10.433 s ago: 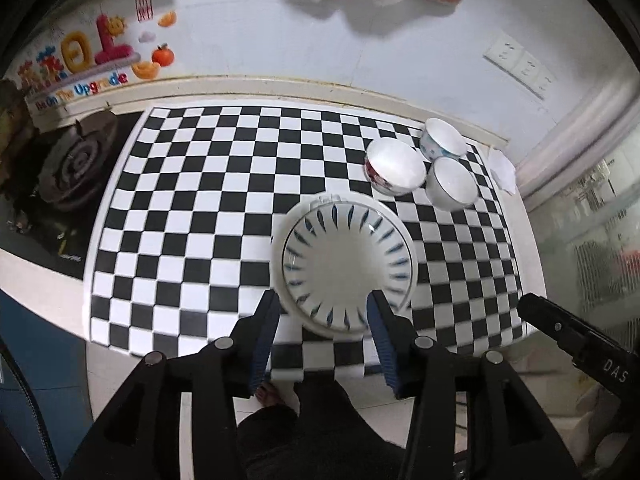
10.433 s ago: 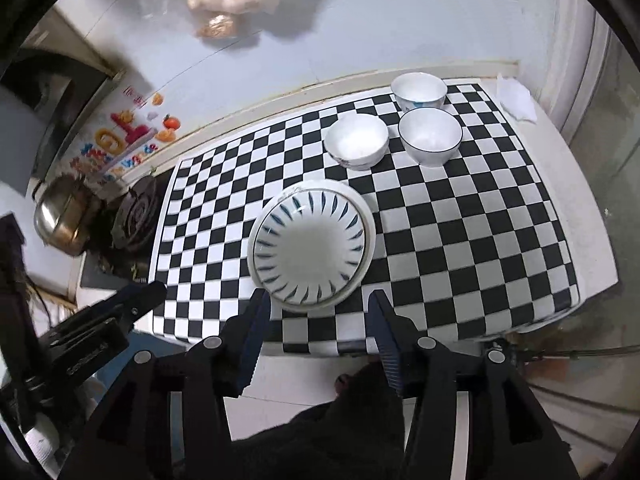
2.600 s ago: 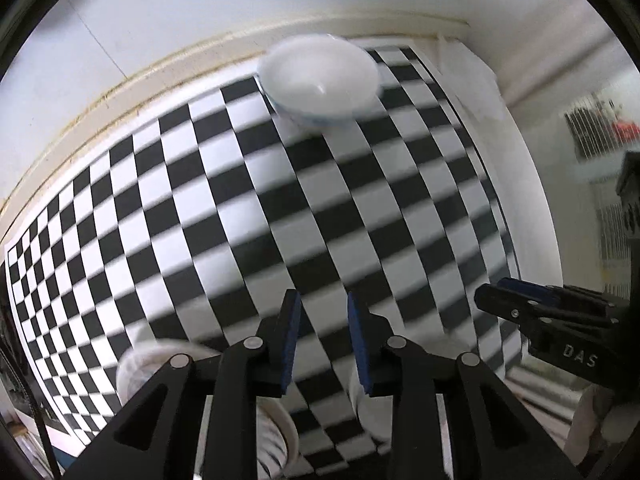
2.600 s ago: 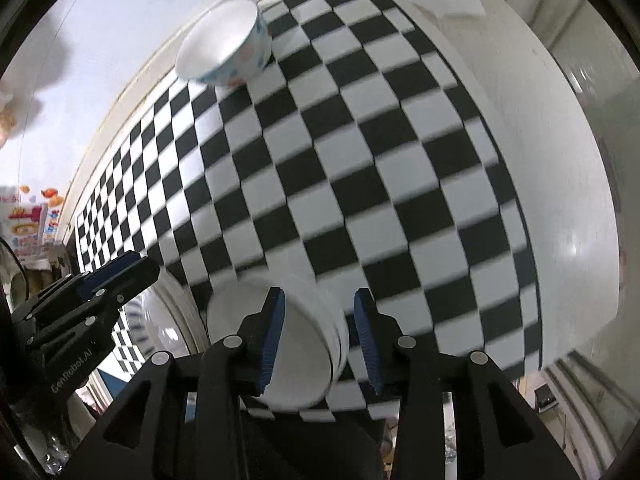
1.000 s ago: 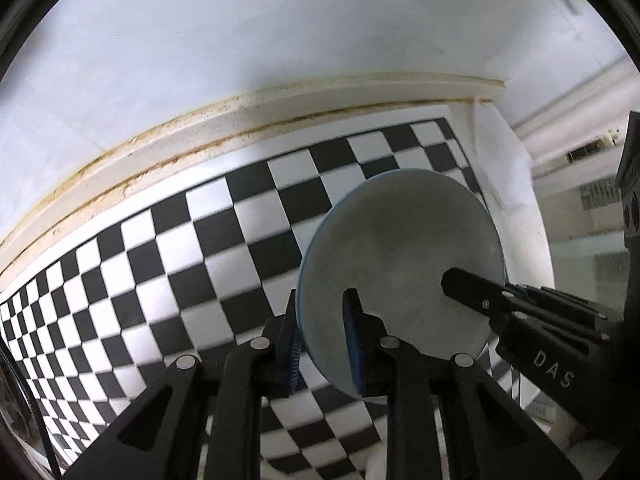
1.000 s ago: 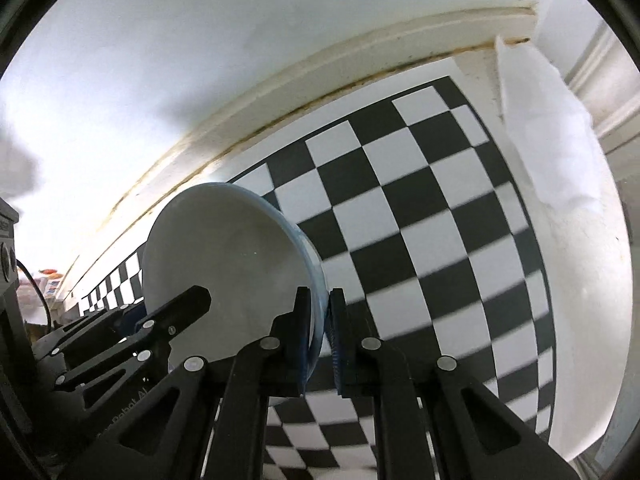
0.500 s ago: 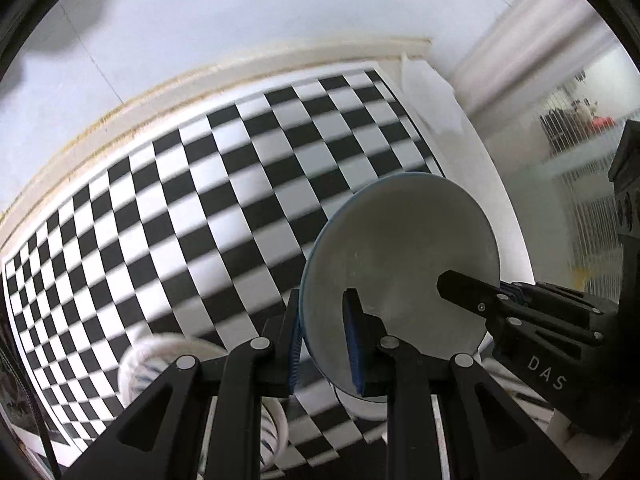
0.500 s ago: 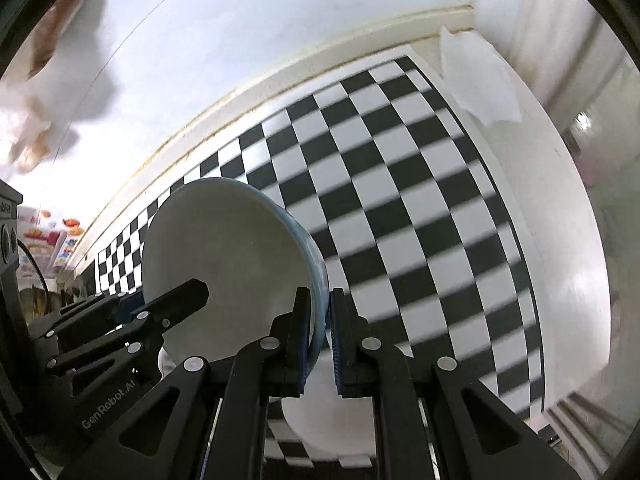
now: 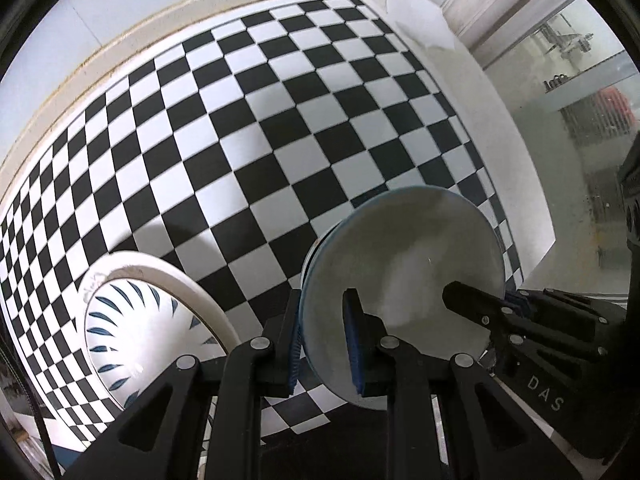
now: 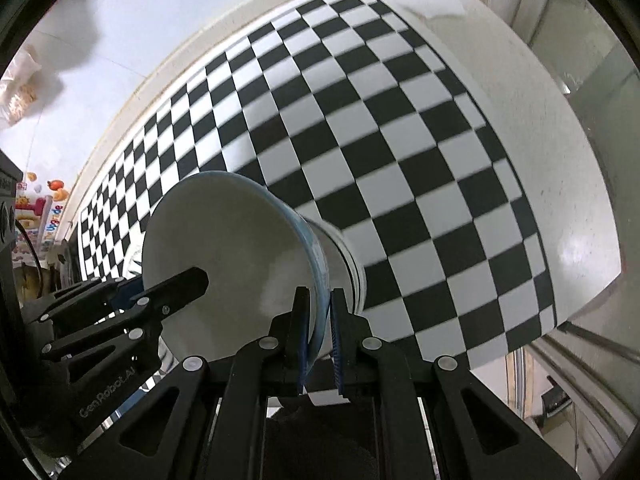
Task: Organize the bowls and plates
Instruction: 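Lower the nested bowls into the blue-dotted bowl with both tools, then open both tools and lift them off the bowl stack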
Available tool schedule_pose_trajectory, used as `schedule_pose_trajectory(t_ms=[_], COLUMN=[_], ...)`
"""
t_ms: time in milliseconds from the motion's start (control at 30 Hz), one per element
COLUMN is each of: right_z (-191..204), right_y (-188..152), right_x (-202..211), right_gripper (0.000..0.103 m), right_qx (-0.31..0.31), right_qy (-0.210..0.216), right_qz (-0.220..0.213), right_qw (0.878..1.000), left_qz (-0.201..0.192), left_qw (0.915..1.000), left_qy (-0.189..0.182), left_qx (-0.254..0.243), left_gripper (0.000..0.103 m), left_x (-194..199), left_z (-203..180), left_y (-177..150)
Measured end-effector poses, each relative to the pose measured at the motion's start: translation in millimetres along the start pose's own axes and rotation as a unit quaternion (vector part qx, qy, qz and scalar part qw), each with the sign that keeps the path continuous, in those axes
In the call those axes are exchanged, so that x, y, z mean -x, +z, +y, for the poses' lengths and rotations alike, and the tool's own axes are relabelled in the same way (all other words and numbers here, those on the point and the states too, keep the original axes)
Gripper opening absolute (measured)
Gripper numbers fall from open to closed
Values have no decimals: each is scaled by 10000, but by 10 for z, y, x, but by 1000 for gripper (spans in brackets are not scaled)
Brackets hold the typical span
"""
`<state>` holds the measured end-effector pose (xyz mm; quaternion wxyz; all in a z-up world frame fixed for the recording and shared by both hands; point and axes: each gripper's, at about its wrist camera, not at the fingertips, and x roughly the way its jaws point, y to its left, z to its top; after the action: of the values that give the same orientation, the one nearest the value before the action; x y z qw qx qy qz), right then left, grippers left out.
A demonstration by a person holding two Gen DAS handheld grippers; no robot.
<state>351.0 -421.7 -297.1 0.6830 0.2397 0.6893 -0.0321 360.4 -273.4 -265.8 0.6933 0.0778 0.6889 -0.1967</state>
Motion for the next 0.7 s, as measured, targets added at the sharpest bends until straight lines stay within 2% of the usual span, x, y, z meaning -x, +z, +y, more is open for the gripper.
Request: schedule_pose_trajectory(t_ms=[300, 700], right_z=[-59, -77], right_y=[-83, 6], right_x=[-118, -53], right_gripper=[14, 18], right_qx=[-50, -115], right_qy=[-33, -16], right_qz=[112, 93], right_qw=[9999, 9999], left_qz=[114, -53], left_qw=[9998, 9997], left_qy=[138, 229], left_qx=[3, 64], left_gripper=[17, 17], left_x=[-138, -104], left_z=[6, 6], left_y=[-47, -51])
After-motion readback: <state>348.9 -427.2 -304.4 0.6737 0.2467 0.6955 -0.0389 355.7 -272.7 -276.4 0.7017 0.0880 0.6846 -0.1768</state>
